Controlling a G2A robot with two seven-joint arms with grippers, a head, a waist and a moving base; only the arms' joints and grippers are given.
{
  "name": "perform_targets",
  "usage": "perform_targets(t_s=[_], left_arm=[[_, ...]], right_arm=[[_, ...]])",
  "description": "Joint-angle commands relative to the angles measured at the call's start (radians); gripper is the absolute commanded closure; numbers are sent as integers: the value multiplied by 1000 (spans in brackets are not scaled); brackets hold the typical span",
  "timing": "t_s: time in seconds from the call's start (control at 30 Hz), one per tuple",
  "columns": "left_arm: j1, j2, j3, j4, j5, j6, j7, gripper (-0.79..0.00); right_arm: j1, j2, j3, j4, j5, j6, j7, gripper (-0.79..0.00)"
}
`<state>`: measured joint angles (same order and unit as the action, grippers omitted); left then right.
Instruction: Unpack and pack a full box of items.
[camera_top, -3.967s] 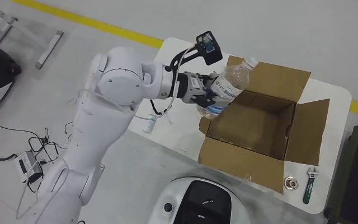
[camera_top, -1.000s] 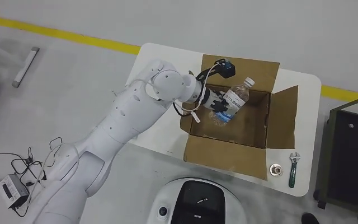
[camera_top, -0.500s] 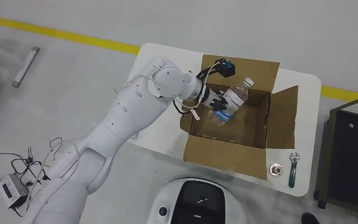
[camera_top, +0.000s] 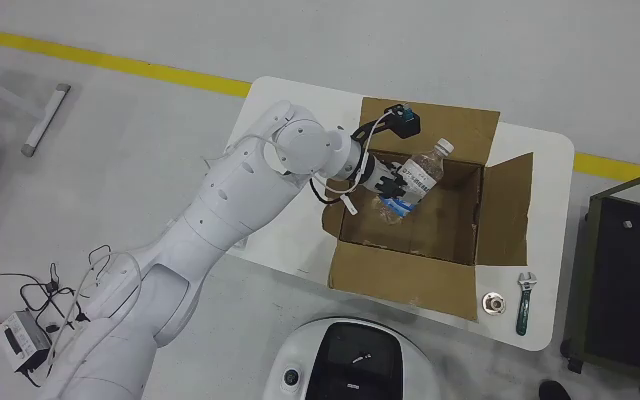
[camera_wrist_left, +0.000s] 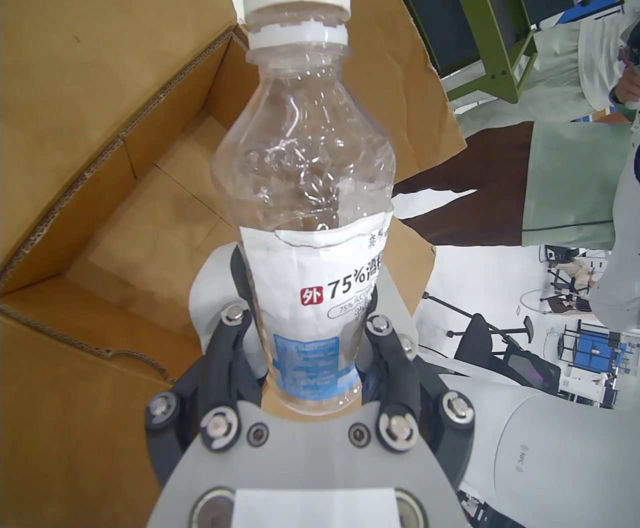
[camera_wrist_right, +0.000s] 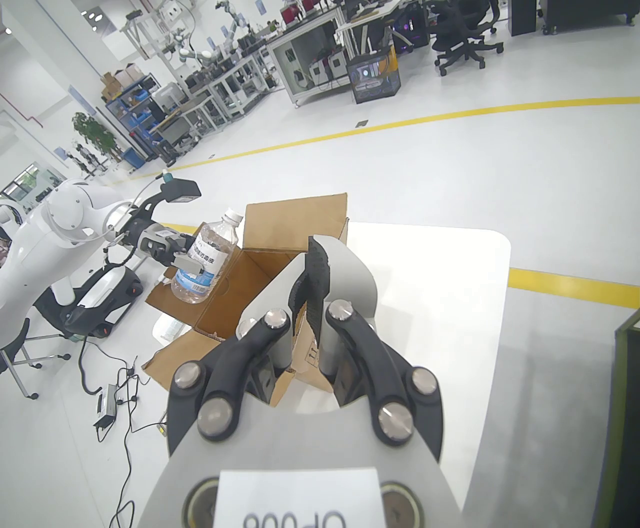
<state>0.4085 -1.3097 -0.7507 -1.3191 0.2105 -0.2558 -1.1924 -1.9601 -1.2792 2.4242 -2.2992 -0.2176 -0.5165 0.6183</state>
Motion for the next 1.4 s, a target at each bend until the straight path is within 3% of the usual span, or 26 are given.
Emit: perform_targets(t_s=[0.0,0.13,0.43,0.97,1.37], left_arm=[[0,0,0,0,0,0,0,0],[5,0,-1,1,0,2,8,0],[57,2,-9,74,-2,134,48,0],[-32,-83,133,290,-17,237,61,0],[-32,-83,133,290,-17,237,61,0]], right_arm=[[0,0,0,0,0,0,0,0],[0,0,0,0,0,0,0,0],[0,0,0,0,0,0,0,0],[0,0,0,0,0,0,0,0],[0,0,0,0,0,0,0,0]])
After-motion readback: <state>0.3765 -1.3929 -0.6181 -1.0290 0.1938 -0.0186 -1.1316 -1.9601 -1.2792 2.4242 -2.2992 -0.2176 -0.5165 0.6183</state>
